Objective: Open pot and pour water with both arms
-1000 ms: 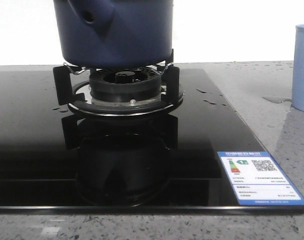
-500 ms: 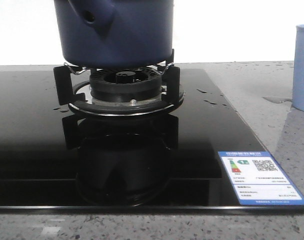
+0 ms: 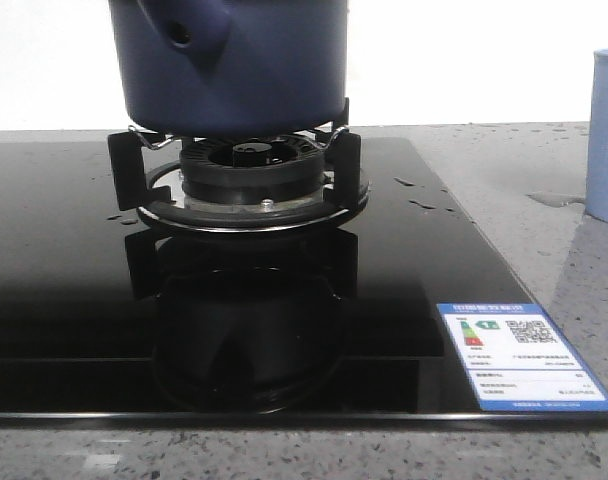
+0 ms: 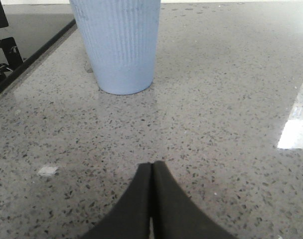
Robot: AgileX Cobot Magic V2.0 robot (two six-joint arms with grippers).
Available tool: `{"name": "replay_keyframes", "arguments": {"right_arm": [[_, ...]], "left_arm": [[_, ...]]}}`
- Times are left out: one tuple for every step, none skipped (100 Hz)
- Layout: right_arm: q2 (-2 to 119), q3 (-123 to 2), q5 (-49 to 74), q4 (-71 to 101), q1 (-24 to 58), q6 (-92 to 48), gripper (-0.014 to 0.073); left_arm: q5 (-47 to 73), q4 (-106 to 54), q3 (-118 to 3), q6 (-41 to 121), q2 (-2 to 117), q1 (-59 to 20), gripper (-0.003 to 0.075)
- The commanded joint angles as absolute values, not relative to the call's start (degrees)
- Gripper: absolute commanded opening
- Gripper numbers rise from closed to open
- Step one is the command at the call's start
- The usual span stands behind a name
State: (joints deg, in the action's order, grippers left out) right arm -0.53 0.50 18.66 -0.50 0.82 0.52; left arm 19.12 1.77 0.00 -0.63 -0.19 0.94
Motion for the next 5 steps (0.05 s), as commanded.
{"name": "replay_keyframes", "arguments": {"right_arm": [[-1.6, 2.1, 17.9, -1.2, 0.5, 0.5, -0.0074], [-1.6, 2.1, 17.9, -1.2, 0.5, 0.5, -0.0074], [-1.6, 2.1, 17.9, -1.2, 0.5, 0.5, -0.0074], [-1.6, 2.1, 17.9, -1.2, 0.5, 0.5, -0.0074], [-1.6, 2.1, 17.9, -1.2, 0.5, 0.5, -0.0074]], "left_arm": [[16.5, 1.1, 1.9, -1.1, -1.8, 1.1, -0.0019], [16.5, 1.1, 1.9, -1.1, -1.8, 1.1, -0.0019], [16.5, 1.1, 1.9, -1.1, -1.8, 1.1, -0.0019], [16.5, 1.1, 1.9, -1.1, -1.8, 1.1, -0.0019], [16.5, 1.1, 1.9, -1.1, -1.8, 1.1, -0.0019]]}}
